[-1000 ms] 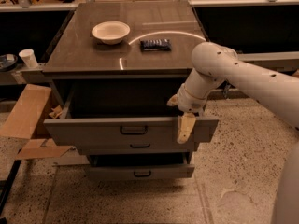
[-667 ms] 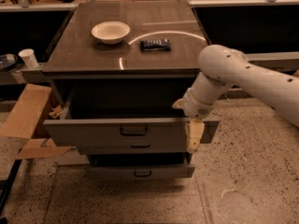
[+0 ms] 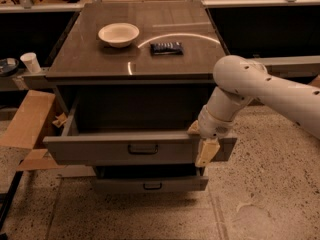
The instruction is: Open top drawer
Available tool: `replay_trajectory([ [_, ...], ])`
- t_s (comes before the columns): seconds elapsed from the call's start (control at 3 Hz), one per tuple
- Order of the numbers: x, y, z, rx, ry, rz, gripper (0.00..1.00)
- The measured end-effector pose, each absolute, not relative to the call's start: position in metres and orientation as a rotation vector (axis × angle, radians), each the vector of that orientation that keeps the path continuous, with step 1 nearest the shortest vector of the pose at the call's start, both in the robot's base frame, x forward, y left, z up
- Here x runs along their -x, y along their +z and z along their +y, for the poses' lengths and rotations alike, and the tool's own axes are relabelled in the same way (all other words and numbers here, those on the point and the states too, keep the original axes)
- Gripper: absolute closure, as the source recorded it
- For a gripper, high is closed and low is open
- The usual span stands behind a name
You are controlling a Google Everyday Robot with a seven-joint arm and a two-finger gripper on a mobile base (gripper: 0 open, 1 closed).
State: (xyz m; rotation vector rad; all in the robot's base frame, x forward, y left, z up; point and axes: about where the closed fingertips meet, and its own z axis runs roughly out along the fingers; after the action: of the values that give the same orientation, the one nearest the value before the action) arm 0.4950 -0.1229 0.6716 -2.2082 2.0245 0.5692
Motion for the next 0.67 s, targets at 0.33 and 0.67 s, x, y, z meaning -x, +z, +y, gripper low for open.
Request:
replay_trajectory([
  [0.33, -0.4951, 0.6763, -0.1229, 2.208, 0.569, 2.025, 0.70],
  [0.67, -0.4951, 0.6763, -0.1229, 2.208, 0.569, 2.025, 0.66],
])
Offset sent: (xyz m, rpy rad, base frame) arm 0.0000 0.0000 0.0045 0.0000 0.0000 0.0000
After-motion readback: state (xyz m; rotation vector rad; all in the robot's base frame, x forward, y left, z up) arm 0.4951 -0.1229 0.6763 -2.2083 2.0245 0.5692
